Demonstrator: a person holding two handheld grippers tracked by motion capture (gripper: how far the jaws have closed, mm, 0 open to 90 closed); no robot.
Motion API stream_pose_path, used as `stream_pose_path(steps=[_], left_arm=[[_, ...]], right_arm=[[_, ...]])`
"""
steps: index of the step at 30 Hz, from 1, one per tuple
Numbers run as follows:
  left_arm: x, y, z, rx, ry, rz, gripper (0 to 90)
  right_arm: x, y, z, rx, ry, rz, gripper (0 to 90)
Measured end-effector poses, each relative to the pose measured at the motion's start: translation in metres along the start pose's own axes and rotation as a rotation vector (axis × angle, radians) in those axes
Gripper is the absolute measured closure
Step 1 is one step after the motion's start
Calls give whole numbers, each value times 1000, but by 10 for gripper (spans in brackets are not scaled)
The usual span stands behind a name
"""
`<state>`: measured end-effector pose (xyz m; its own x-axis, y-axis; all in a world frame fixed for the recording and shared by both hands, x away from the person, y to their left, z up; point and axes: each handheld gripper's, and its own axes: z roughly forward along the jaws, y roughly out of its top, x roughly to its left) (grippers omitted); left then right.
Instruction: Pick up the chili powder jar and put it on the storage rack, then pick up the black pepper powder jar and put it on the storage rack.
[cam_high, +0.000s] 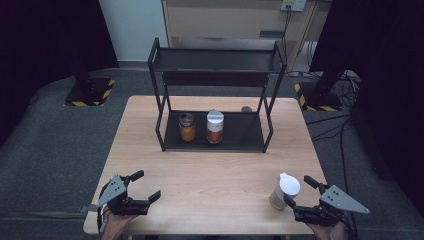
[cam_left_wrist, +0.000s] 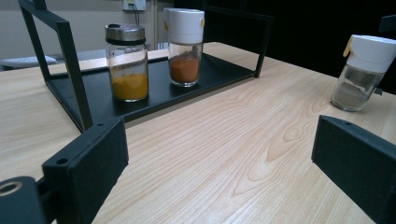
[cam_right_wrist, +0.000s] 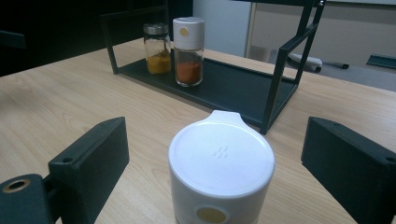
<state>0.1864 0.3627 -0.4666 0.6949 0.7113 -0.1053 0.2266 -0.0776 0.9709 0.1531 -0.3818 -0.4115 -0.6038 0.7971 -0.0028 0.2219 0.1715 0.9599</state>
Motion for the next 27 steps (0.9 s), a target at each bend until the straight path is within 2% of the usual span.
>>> stream_pose_path(steps=[19, 27], left_arm=[[0, 0, 0, -3, 1, 0, 27], [-1, 0, 0, -2, 1, 2, 27]], right_arm=[[-1, 3, -4, 3, -9, 8, 76], [1, 11, -6, 7, -7, 2, 74]])
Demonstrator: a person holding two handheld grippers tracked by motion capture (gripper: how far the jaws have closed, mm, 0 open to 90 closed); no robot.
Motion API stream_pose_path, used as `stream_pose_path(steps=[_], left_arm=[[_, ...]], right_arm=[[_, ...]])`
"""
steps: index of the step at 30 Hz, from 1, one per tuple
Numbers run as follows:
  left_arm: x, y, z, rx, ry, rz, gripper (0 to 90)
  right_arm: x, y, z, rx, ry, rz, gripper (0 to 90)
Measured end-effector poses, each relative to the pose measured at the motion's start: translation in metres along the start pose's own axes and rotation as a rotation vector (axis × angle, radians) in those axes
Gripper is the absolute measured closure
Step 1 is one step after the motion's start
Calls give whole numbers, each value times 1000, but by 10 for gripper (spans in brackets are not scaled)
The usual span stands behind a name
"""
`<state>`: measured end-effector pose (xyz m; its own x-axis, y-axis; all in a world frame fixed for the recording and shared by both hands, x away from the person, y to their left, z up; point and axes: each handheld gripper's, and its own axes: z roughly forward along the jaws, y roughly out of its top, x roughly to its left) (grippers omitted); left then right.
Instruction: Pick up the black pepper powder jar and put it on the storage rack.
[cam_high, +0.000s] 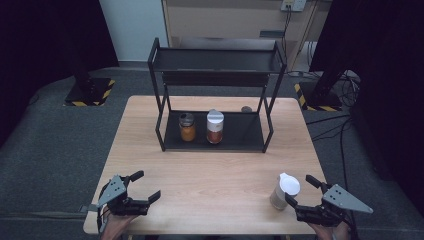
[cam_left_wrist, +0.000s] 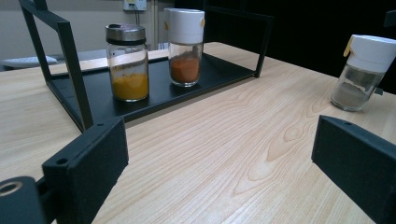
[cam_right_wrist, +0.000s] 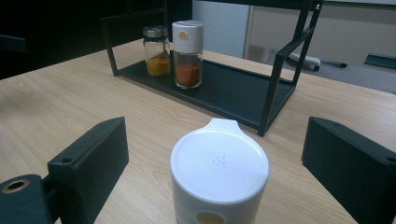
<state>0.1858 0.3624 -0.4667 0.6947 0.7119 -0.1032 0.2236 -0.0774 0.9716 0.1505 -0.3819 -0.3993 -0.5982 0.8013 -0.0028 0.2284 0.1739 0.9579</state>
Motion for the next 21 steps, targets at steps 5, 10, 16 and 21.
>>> stream_pose_path(steps=[5, 10, 16, 21], left_arm=[[0, 0, -1, -3, 2, -3, 27], [0, -1, 0, -3, 2, -3, 26], [0, -1, 0, -2, 3, -3, 27], [0, -1, -1, -4, 5, -4, 27]], right_arm=[[0, 3, 4, 13, 1, 5, 75], [-2, 6, 11, 55, 5, 24, 77], [-6, 7, 23, 114, 16, 33, 121], [-11, 6, 33, 147, 23, 48, 154]])
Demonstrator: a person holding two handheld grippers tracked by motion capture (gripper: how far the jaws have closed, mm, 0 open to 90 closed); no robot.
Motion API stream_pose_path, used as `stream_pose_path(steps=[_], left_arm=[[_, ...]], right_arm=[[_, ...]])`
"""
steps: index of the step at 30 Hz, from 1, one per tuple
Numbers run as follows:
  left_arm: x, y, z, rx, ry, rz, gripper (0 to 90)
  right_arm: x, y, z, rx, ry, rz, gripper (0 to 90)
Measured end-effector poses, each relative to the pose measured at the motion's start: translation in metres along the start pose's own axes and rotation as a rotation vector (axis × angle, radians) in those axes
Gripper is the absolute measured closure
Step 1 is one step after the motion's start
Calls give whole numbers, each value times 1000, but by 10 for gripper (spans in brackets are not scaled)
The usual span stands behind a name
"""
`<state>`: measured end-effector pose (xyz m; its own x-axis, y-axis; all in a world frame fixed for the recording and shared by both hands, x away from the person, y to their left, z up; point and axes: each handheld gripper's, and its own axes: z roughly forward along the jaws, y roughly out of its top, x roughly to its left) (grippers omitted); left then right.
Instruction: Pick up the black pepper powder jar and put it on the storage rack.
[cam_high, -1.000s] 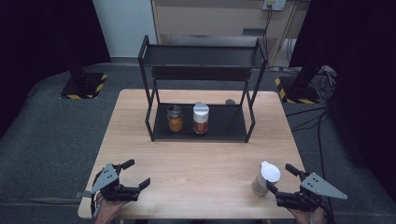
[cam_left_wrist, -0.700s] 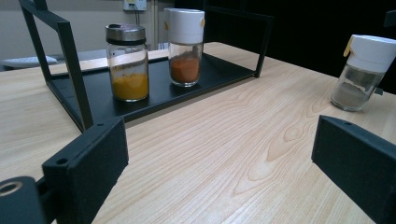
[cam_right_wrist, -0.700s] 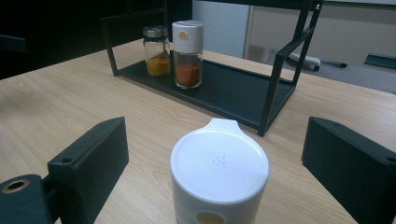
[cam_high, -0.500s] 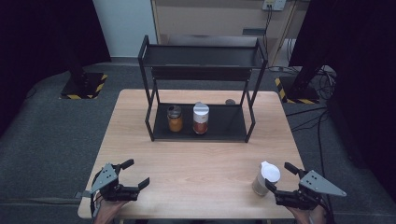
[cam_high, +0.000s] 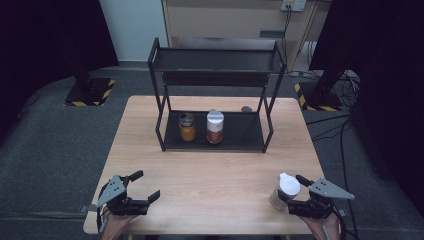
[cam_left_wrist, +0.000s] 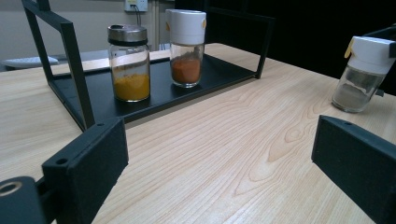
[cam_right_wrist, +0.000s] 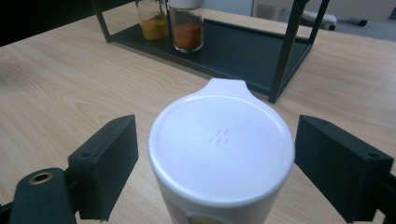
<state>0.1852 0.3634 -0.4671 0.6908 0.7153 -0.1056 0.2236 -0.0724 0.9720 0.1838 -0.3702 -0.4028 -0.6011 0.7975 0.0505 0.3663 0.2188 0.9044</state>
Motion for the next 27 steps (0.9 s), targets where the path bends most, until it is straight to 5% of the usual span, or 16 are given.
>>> stream_pose_path(steps=[12, 27], left_arm=[[0, 0, 0, -1, 1, 0, 27], [0, 0, 0, -1, 3, 0, 27]], right_arm=[[-1, -3, 6, 3, 0, -6, 299], [10, 6, 10, -2, -30, -33, 309]])
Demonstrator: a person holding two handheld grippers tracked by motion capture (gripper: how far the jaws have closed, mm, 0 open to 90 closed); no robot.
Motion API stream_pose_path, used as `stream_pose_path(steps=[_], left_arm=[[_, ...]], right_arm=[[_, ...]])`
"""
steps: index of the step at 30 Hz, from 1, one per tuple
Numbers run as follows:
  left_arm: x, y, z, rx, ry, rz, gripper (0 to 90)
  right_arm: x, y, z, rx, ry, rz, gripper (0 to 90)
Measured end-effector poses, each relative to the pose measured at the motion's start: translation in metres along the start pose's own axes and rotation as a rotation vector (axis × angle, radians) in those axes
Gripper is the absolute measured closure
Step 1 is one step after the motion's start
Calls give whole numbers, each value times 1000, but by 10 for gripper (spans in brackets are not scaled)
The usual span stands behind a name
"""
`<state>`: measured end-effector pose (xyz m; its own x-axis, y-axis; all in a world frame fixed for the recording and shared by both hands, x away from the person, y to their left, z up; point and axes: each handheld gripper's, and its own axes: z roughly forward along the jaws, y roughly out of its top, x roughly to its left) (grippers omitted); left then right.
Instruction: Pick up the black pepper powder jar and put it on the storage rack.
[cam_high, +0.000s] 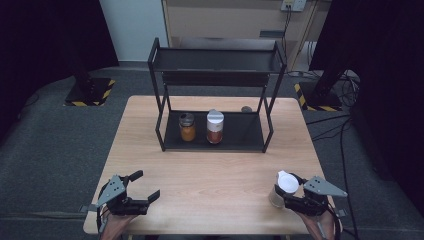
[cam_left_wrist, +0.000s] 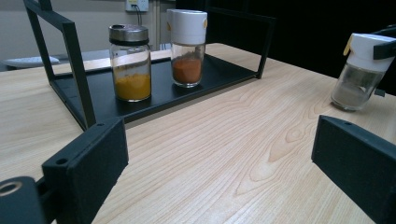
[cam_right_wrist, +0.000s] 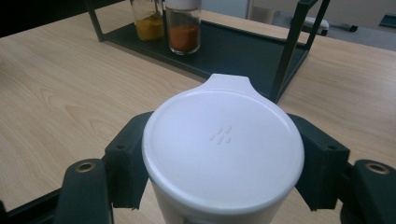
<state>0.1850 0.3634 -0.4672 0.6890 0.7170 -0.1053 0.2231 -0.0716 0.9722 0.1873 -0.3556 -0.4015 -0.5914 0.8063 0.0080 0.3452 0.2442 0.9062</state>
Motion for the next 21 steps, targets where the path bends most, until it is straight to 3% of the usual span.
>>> stream_pose_path(steps=[21], left_arm=[[1, -1, 0, -4, 1, -7, 27]], right_arm=[[0, 43, 34, 21, 58, -33, 310]])
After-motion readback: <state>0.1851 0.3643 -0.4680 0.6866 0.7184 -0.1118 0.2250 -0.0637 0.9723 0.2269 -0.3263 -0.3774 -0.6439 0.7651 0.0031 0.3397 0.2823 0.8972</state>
